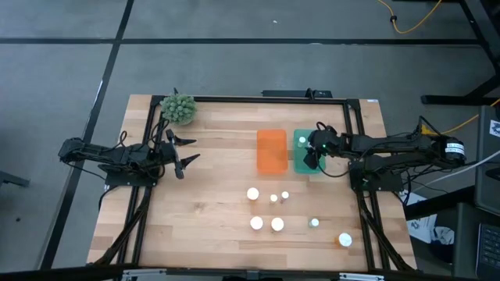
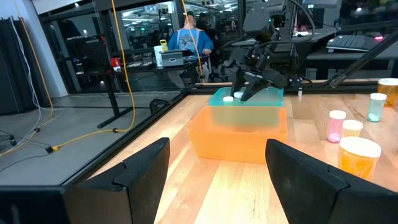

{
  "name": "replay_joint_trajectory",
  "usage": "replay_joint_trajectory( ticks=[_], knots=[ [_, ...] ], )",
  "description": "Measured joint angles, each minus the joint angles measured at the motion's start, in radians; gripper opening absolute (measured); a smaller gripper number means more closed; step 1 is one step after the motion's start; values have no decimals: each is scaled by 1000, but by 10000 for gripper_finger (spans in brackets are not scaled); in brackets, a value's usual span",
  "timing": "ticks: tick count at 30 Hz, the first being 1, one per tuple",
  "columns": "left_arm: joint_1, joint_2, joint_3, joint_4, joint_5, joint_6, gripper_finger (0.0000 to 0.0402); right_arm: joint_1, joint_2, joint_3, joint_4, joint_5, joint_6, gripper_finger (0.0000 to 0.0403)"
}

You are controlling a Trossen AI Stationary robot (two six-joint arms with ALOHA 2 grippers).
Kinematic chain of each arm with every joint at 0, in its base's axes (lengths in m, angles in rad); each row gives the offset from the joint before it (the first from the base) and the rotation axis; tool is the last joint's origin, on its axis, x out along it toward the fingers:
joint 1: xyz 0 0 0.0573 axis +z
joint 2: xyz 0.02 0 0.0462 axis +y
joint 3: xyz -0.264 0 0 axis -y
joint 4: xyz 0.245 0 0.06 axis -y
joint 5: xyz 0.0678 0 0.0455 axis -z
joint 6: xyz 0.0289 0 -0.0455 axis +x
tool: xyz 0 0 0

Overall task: Pick and place medicine bottles into bin by pill shape (circle, oval)
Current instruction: Put the top small green pill bottle into the green bin, then put the small green pill bottle into the green bin

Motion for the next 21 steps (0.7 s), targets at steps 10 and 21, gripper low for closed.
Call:
replay_joint_trajectory(
  ticks=[10,21],
  knots=[
    [0,0,0,0,0,0,257,0,-64,58,-77,39,-51,207],
    [0,0,0,0,0,0,257,101,-199,182,-179,-327,-26,204]
  ],
)
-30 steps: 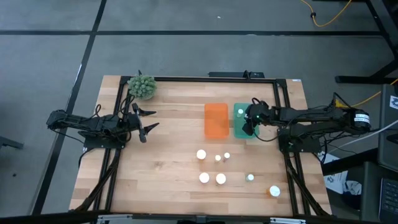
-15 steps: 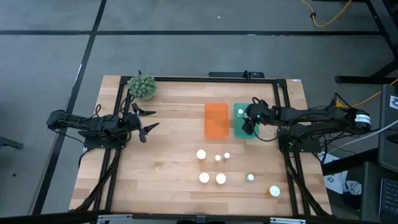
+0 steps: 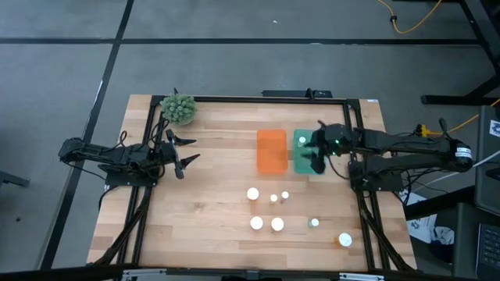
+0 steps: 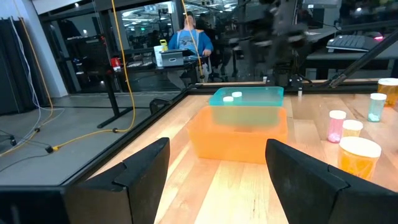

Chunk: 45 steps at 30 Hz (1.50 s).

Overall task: Pick and place medicine bottles into bin by pill shape (circle, oval)
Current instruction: Put the small green pill bottle into the green bin

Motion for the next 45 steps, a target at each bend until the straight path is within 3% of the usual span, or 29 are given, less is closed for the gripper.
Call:
replay_joint_trajectory(
  ticks=[4,10,21,29,41,45],
  knots=[
    [0,0,0,0,0,0,257,129,-43,0,-22,-152,18,204],
    [0,0,0,0,0,0,257,372,-70,0,-40,-178,52,204],
    [0,0,0,0,0,0,257,711,-29,0,-100,62,190,204],
    [0,0,0,0,0,0,257,795,59,0,-184,144,215,204],
    [0,0,0,0,0,0,257,801,271,0,-131,-60,210,204],
    [0,0,0,0,0,0,257,824,365,-1,-53,-74,194,204]
  ],
)
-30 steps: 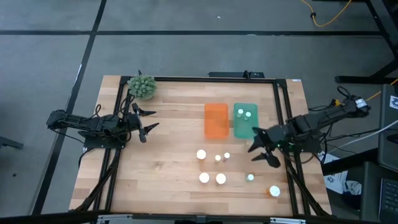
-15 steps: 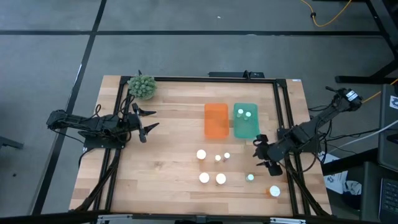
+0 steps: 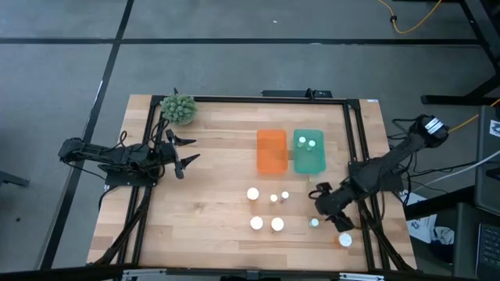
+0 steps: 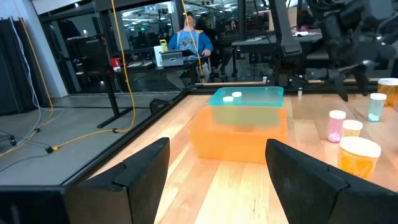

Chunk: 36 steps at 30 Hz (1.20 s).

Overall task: Pick and place medicine bottles into bin by pill shape (circle, oval)
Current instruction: Put the small green pill bottle into the green bin

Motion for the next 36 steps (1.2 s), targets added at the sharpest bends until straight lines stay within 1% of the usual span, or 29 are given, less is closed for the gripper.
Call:
replay_joint_trajectory(
  ticks=[5,10,11,19,28,36],
  knots=[
    [0,0,0,0,0,0,257,33,78,0,118,9,-69,204],
    [0,0,0,0,0,0,257,40,93,0,127,111,-83,204],
    [0,0,0,0,0,0,257,39,93,0,132,118,-85,204],
    [0,0,0,0,0,0,257,40,101,0,198,100,-136,204],
    [0,0,0,0,0,0,257,40,118,0,281,79,-139,204],
    [0,0,0,0,0,0,257,40,126,0,313,79,-137,204]
  ],
)
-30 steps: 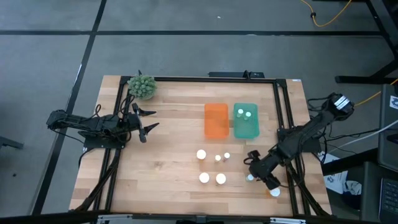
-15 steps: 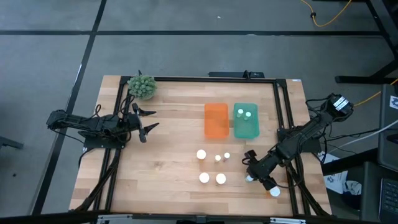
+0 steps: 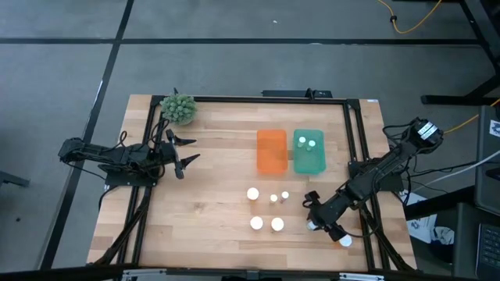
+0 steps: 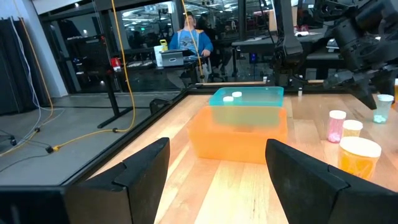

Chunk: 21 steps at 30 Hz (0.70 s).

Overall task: Pick and place medicine bottles into bin by pill shape (circle, oval)
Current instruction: Put the small green pill bottle into the green bin

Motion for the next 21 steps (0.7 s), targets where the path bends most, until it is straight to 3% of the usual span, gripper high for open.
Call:
replay_joint_trajectory(
  ticks=[9,18,21],
  knots=[
    [0,0,0,0,0,0,257,0,0,0,35,1,2,198],
    [0,0,0,0,0,-1,257,-1,0,0,32,7,4,122],
    [0,0,0,0,0,-1,257,0,-2,0,28,82,5,111]
  ],
)
